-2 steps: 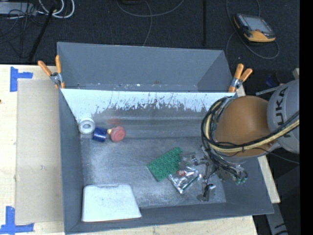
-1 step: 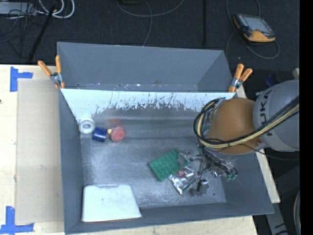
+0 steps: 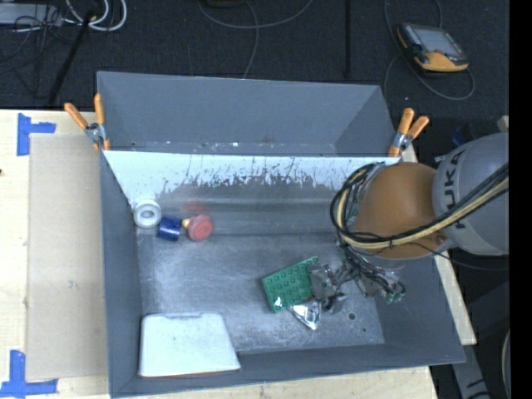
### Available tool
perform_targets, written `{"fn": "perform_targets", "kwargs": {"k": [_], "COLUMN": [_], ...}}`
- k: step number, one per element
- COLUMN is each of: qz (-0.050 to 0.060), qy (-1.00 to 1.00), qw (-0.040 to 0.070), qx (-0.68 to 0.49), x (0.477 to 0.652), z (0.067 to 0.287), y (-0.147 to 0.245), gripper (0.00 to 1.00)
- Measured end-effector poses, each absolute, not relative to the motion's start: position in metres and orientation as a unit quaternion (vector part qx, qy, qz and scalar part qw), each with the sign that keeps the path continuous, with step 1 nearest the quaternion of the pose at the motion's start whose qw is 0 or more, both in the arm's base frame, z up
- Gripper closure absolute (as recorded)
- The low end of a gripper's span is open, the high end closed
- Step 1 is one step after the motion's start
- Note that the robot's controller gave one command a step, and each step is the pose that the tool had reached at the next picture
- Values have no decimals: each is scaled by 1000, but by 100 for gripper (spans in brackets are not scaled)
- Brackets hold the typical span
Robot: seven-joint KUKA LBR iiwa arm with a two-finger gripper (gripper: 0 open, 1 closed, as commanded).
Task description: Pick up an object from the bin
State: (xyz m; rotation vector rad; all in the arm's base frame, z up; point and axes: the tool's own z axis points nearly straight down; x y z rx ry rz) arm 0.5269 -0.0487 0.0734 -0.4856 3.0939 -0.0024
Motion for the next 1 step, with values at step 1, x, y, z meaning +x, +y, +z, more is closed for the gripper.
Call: {"fn": "perform_targets", "kwargs": {"k": [1], "qz": [0], "qy": [983], "qw": [4], "qx": [-184], "x": [493], "z": [260], "y": [-12], "gripper": [100]}}
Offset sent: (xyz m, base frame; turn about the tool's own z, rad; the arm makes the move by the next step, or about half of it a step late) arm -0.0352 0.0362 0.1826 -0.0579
